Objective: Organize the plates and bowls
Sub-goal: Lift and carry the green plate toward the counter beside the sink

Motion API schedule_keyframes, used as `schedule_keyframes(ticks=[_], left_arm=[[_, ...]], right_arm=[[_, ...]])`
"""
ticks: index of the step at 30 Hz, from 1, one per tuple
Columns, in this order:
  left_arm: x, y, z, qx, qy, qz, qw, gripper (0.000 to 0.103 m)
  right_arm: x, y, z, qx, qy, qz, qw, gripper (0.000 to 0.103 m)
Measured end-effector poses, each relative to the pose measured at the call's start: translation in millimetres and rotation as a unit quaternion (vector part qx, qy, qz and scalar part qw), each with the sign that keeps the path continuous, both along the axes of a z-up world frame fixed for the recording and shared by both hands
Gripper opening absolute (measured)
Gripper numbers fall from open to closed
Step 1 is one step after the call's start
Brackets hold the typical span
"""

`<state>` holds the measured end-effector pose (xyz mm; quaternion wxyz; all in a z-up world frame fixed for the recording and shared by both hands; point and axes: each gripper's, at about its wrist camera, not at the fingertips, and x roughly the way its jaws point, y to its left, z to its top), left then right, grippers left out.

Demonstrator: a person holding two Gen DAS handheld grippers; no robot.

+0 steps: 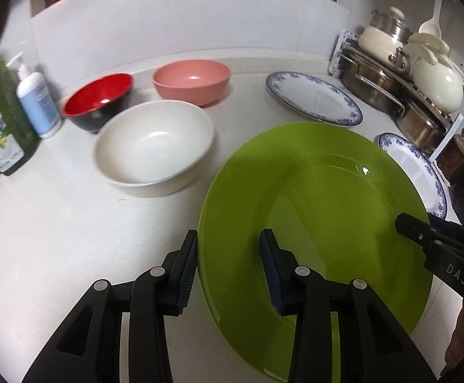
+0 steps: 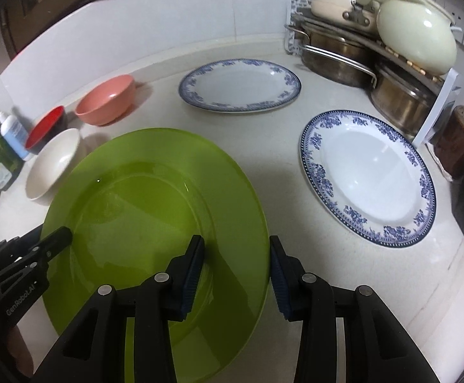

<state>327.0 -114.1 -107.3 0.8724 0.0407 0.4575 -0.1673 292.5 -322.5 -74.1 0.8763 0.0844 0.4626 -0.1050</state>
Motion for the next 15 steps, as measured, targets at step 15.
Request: schedule_keyframes(ticks=[15], left_arm=[[-41, 103, 21, 0.009, -0.025, 0.082, 0.9963, 0.038]], right_arm=[[-14, 89, 22, 0.008, -0.022, 0.079, 0.997, 0.041]])
